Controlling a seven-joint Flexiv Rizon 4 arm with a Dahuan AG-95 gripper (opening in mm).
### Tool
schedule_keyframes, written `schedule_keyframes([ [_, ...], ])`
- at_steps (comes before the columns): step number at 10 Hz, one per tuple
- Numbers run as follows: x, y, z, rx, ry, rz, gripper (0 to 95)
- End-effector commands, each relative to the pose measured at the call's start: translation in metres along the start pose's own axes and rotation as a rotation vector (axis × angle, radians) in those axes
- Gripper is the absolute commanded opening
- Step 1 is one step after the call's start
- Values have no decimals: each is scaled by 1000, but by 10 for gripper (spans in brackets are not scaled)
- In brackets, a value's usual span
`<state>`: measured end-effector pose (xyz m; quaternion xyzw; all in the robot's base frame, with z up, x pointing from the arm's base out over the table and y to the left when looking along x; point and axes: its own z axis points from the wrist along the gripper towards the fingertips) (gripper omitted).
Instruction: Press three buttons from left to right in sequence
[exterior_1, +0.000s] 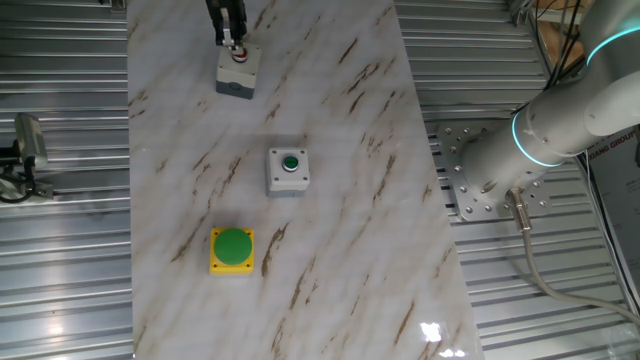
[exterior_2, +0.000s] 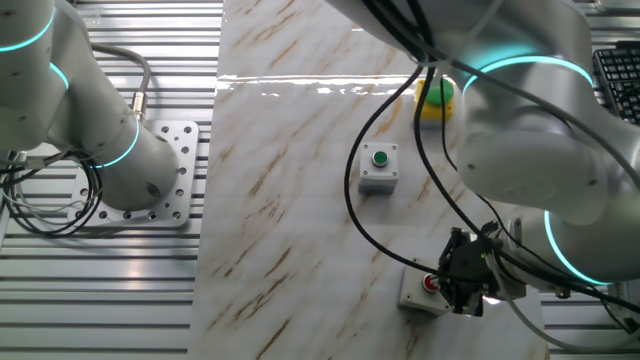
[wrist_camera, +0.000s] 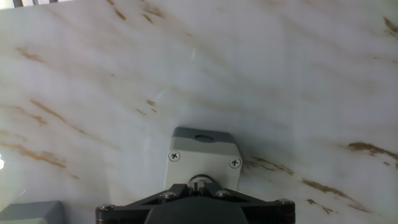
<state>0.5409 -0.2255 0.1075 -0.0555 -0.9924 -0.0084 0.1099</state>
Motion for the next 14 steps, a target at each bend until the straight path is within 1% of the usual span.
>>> schedule_keyframes([
  [1, 0, 0, 0, -7, 3, -3, 0],
  [5, -1, -1, 2, -16, 5, -4, 0],
  [8, -1, -1, 3, -31, 7, 3, 0],
  [11, -1, -2, 5, -33, 9, 1, 0],
  [12, -1, -2, 6, -50, 24, 12, 0],
  [13, -1, -2, 6, -52, 33, 12, 0],
  [14, -2, -2, 7, -49, 20, 8, 0],
])
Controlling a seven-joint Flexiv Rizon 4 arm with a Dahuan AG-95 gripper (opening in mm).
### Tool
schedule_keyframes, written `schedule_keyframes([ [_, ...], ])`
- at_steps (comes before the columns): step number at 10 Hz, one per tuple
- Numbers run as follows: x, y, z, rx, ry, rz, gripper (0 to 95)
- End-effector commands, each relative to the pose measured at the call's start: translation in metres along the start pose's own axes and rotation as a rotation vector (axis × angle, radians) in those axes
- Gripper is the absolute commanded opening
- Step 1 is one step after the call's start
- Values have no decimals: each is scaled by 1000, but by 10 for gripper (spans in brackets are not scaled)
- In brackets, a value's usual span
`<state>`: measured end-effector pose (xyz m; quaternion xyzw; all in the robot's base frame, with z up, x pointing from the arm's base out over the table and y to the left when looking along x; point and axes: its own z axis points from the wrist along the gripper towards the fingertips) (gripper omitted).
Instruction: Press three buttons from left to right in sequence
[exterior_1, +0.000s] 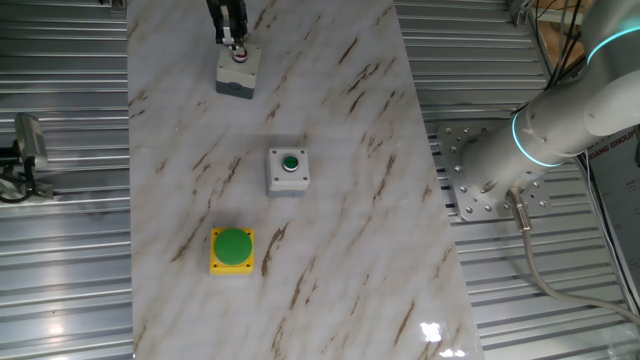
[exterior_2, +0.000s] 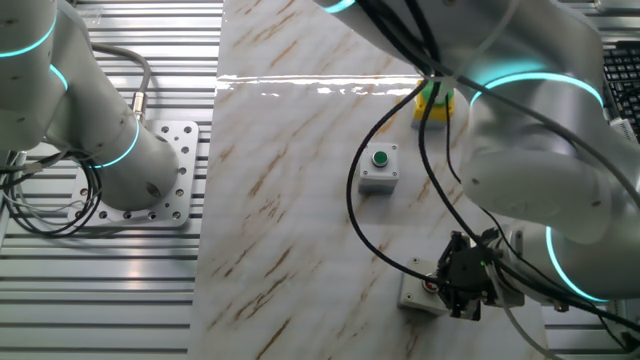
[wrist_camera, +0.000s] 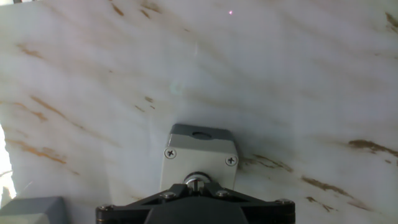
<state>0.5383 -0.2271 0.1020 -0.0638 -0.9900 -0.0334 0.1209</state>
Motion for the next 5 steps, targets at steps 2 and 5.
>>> schedule_keyframes([
  [2, -4, -2, 10, 5, -5, -19, 0],
  [5, -3, -2, 7, -131, 180, 38, 0],
])
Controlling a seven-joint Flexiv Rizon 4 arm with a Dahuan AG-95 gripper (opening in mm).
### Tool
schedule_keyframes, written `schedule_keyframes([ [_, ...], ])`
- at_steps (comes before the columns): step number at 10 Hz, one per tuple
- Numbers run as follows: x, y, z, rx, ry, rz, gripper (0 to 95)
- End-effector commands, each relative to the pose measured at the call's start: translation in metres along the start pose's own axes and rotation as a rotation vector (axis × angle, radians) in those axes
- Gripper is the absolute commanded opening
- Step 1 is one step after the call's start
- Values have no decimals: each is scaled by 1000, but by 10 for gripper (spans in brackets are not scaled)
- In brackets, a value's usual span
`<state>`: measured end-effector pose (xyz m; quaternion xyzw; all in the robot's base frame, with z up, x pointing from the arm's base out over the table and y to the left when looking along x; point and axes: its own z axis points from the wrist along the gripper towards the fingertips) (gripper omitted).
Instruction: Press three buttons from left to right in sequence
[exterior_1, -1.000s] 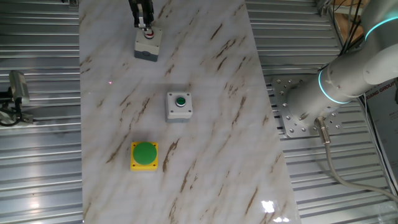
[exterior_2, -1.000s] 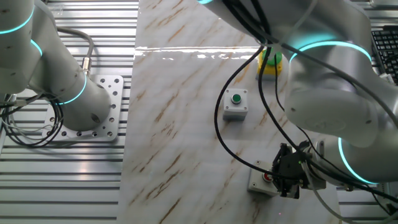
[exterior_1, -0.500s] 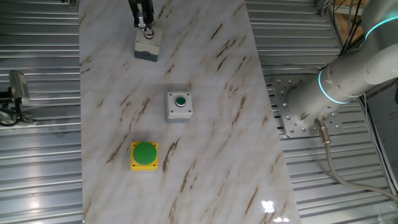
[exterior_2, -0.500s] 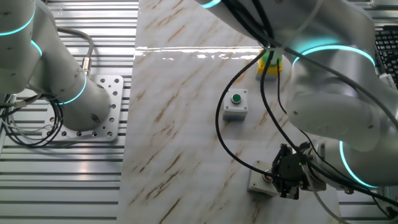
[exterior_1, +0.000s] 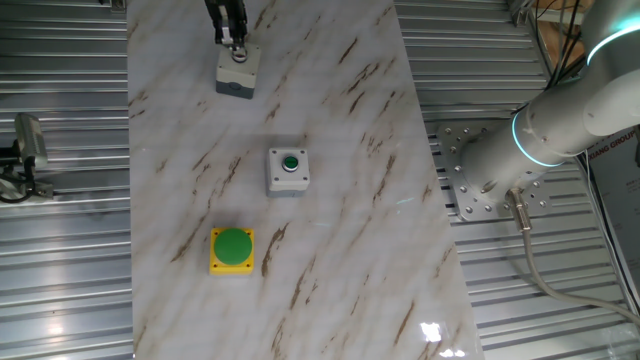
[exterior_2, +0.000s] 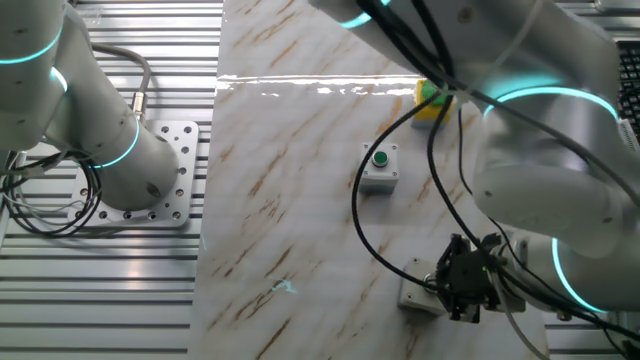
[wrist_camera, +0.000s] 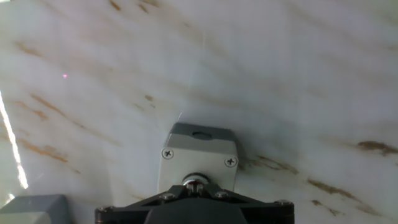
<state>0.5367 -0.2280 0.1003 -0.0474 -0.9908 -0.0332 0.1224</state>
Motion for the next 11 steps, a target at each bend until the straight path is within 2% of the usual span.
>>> schedule_keyframes([
  [1, -4, 1, -2, -105, 167, 53, 0],
  [2, -2, 5, -14, -113, 156, 75, 0],
  [3, -1, 7, -19, -25, 139, 43, 0],
  [4, 0, 7, -19, 35, 132, 7, 0],
  [6, 1, 8, -21, 26, 129, 14, 0],
  [8, 1, 9, -23, 39, 123, -7, 0],
  [9, 1, 9, -23, 36, 123, -10, 0],
  [11, -1, 11, -23, 46, 104, -27, 0],
])
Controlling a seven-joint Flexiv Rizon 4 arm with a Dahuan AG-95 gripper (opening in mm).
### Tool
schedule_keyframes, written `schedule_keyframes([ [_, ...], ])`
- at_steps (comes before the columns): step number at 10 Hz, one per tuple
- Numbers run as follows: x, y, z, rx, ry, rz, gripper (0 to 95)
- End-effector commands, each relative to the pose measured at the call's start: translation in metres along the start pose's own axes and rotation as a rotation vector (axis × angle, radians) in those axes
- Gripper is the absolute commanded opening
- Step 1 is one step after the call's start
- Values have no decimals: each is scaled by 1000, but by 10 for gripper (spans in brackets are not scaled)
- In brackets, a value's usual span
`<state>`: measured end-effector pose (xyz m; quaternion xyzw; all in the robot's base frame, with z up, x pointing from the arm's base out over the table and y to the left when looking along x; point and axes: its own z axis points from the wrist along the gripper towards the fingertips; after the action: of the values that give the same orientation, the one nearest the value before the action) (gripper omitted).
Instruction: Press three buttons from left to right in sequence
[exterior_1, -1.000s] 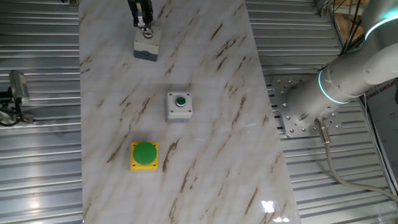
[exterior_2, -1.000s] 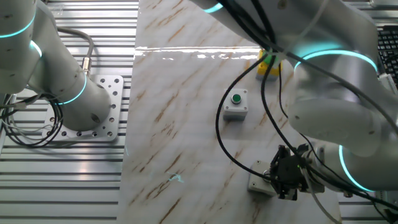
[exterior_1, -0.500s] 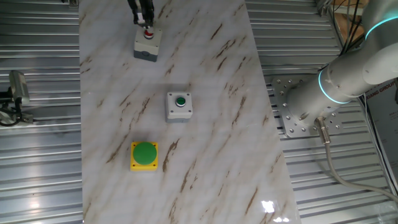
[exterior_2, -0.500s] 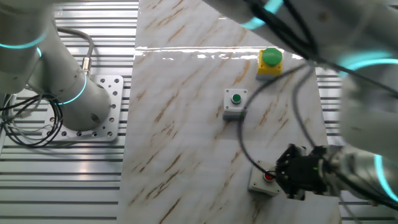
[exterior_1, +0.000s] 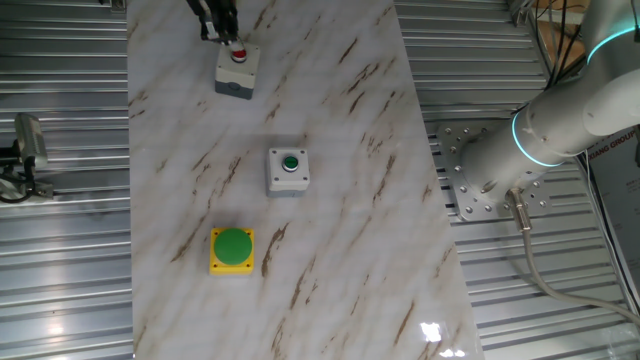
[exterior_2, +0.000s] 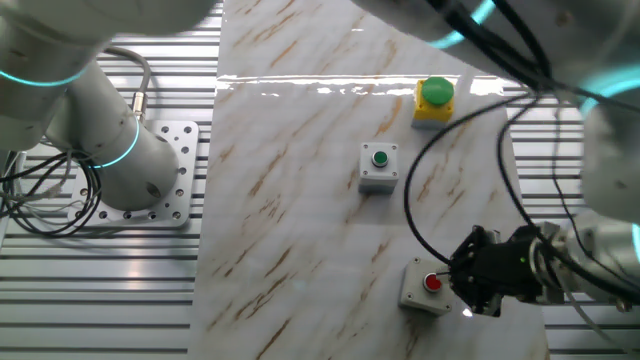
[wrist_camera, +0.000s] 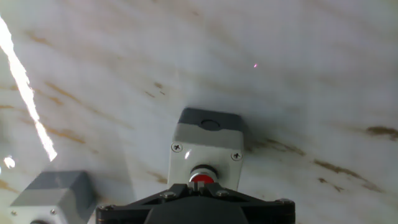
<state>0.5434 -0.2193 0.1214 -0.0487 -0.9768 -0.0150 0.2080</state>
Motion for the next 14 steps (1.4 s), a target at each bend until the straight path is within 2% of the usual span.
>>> schedule_keyframes([
  [1, -1, 3, -1, 2, -67, -36, 0],
  [4, -6, 13, 0, 7, -72, -19, 0],
  [9, -9, 15, -1, 0, -83, -34, 0],
  [13, -29, 32, -12, -7, -91, 31, 0],
  [14, -32, 36, -13, -21, -101, 42, 0],
])
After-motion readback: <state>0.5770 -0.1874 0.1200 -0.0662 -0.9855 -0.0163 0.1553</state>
